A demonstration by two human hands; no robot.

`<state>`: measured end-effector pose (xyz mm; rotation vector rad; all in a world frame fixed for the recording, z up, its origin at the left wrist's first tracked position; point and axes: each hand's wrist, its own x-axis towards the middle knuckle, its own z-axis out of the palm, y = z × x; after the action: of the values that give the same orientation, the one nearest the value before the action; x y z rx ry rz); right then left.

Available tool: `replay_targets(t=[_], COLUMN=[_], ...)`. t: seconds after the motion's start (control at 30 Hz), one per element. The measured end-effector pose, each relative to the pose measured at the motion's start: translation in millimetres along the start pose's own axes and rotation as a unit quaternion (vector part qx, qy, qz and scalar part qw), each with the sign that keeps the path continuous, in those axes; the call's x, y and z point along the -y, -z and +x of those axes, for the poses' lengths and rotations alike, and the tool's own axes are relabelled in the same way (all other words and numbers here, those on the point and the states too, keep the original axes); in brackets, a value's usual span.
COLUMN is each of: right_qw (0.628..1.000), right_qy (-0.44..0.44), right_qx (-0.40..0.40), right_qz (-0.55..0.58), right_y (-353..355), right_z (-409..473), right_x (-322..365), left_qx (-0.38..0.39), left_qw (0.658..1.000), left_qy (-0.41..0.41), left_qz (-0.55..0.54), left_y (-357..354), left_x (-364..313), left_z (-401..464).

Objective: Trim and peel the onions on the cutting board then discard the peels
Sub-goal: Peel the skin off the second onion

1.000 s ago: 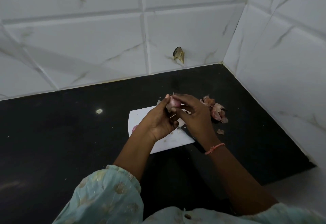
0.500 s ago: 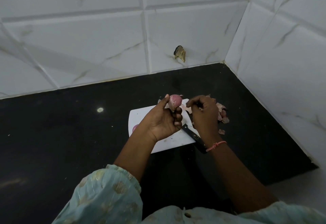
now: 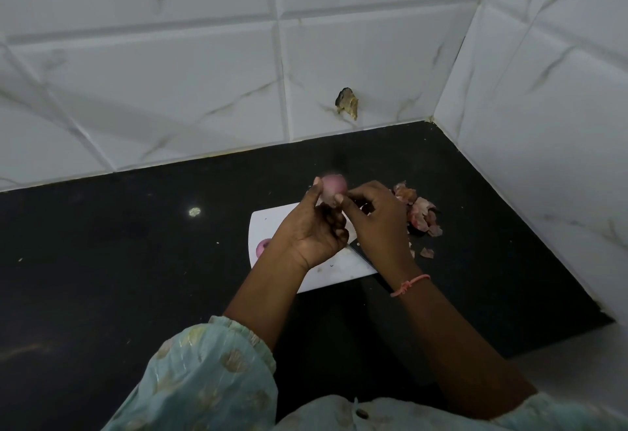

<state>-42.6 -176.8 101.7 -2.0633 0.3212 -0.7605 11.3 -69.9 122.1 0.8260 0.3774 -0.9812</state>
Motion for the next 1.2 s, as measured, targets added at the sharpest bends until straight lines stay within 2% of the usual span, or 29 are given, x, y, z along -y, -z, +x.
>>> replay_targets(t=[0.1,0.5,0.73,0.9,1.2], right_qw=[1.000,0.998,0.995,0.987,0.995], right_qy=[0.016,-0.039,-0.049,-0.100,-0.056], right_qx=[0.009,0.013,0.071,0.096,0.065], right_qz=[-0.013,0.049,0.056,0.086,0.041], right_y=[1.3,2.1,6.0,7.1,11.8], right_z=[1.0,7.1,2.0,-1.6,0.9], right_x=[-0.2,3.5,-1.1,2.3,6.8], left_qx=[-0.009,0.025,0.045,0.026,-0.011], left_qw=[1.000,0.999,0.999,0.998,0.984], left_qy=[-0.003,0.027,0.001,-0.048,-0.156], left_qz=[0.007,0.021,0.012,0.037,0.081], left_y=[2.1,8.5,10.1,2.5,0.4], left_x=[-1.3,3.2,8.0,10.8,10.7], left_z=[-0.9,-11.6,-8.4,-7.2,-4.8])
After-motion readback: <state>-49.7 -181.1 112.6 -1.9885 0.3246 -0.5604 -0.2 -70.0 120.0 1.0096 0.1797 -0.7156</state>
